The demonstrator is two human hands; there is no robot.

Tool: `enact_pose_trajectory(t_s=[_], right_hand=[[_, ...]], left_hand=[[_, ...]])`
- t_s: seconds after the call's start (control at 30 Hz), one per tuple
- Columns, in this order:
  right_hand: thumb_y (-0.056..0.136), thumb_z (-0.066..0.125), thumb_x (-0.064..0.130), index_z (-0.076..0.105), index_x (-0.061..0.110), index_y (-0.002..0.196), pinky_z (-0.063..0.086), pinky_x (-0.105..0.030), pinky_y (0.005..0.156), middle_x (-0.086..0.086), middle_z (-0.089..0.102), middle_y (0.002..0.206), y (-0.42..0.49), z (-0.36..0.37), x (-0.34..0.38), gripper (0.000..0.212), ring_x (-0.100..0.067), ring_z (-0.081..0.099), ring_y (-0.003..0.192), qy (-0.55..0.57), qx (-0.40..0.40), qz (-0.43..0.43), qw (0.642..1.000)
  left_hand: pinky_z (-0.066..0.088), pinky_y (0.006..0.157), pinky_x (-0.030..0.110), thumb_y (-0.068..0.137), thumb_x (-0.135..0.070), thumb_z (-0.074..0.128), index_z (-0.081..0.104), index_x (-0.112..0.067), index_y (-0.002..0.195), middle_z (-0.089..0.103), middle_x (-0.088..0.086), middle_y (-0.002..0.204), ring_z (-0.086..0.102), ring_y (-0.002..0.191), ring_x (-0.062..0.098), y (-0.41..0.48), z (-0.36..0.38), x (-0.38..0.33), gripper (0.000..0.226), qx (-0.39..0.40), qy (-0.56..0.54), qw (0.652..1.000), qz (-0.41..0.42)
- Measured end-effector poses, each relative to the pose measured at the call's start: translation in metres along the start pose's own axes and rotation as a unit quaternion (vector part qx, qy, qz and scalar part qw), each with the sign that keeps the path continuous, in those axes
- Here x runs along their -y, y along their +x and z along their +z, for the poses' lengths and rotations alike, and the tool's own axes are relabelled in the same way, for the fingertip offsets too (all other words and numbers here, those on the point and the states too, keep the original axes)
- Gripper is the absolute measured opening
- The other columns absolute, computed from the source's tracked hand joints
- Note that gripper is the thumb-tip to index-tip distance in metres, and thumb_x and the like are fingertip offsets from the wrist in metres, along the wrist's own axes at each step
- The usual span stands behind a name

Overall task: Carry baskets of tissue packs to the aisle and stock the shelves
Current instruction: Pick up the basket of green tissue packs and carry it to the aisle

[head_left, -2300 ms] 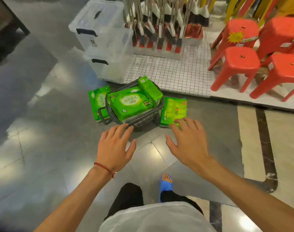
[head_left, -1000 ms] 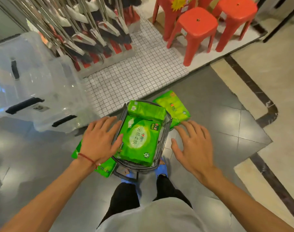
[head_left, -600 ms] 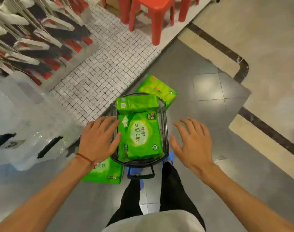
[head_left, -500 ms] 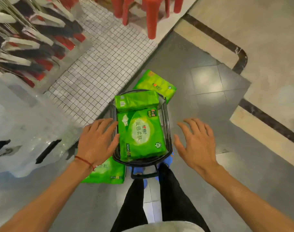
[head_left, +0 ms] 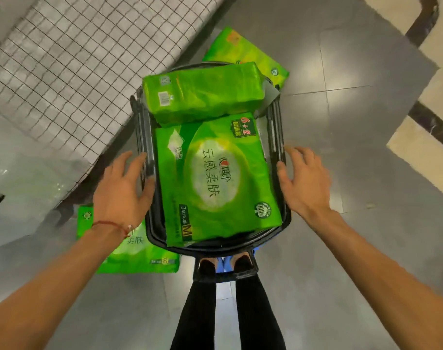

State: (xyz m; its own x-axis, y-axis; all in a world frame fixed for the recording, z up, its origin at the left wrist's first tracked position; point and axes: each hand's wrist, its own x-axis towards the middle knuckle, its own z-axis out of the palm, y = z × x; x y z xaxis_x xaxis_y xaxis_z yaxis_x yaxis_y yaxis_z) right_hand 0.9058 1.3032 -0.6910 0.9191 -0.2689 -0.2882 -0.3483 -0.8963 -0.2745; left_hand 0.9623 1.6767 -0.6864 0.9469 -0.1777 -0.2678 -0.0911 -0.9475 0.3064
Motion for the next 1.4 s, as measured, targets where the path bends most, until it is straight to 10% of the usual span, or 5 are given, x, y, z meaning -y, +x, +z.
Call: enact_pose_trajectory(t_s=[0.23, 0.37, 0.5, 0.73, 1.4], right_hand=[[0.113, 0.036, 0.046, 0.004, 0.034, 0.168, 0.044, -0.054, 0.110, -0.010, 0.034, 0.168, 0.059, 0.077, -0.032, 0.064, -0.037, 0.045, 0.144, 0.159, 0.067, -0.002, 0.985], [0.110, 0.037, 0.052, 0.002, 0.040, 0.167, 0.048, -0.041, 0.070, -0.022, 0.071, 0.101, 0.062, 0.087, -0.035, 0.068, -0.035, 0.065, 0.077, 0.196, 0.020, -0.004, 0.980], [0.111, 0.045, 0.045, 0.003, 0.040, 0.167, 0.039, -0.036, 0.060, -0.008, 0.057, 0.062, 0.065, 0.081, -0.034, 0.070, -0.024, 0.056, 0.054, 0.192, 0.021, 0.011, 0.981], [0.110, 0.048, 0.040, 0.009, 0.048, 0.165, 0.045, -0.041, 0.059, -0.009, 0.052, 0.051, 0.075, 0.077, -0.029, 0.067, -0.024, 0.048, 0.045, 0.218, 0.012, 0.053, 0.975], [0.107, 0.056, 0.043, 0.022, 0.045, 0.164, 0.060, -0.048, 0.075, -0.015, 0.077, 0.097, -0.085, -0.077, -0.044, 0.067, -0.039, 0.071, 0.078, 0.293, -0.029, 0.190, 0.936]], left_hand=[[0.039, 0.110, 0.054, 0.107, -0.037, 0.042, 0.004, -0.028, 0.163, 0.013, 0.009, 0.167, 0.034, 0.145, 0.036, 0.046, 0.089, 0.013, 0.069, -0.008, -0.151, 0.983, -0.101], [0.040, 0.110, 0.050, 0.110, -0.034, 0.034, 0.003, -0.034, 0.162, 0.031, 0.009, 0.164, 0.045, 0.138, 0.033, 0.050, 0.093, 0.014, 0.061, -0.042, -0.192, 0.976, -0.095], [0.045, 0.070, 0.047, 0.109, -0.034, 0.032, 0.000, -0.042, 0.160, 0.061, 0.018, 0.077, 0.058, 0.072, 0.036, 0.059, 0.096, 0.013, 0.061, -0.054, -0.165, 0.977, -0.124], [0.045, 0.065, 0.048, 0.110, -0.033, 0.031, 0.006, -0.043, 0.161, 0.052, 0.011, 0.064, 0.053, 0.065, 0.035, 0.070, 0.080, 0.007, 0.057, -0.033, -0.161, 0.974, -0.156], [0.053, 0.071, 0.046, 0.106, -0.034, 0.042, 0.018, -0.052, 0.156, 0.063, 0.014, 0.068, 0.057, 0.060, 0.032, 0.017, -0.051, -0.095, 0.058, 0.038, -0.183, 0.981, -0.049]])
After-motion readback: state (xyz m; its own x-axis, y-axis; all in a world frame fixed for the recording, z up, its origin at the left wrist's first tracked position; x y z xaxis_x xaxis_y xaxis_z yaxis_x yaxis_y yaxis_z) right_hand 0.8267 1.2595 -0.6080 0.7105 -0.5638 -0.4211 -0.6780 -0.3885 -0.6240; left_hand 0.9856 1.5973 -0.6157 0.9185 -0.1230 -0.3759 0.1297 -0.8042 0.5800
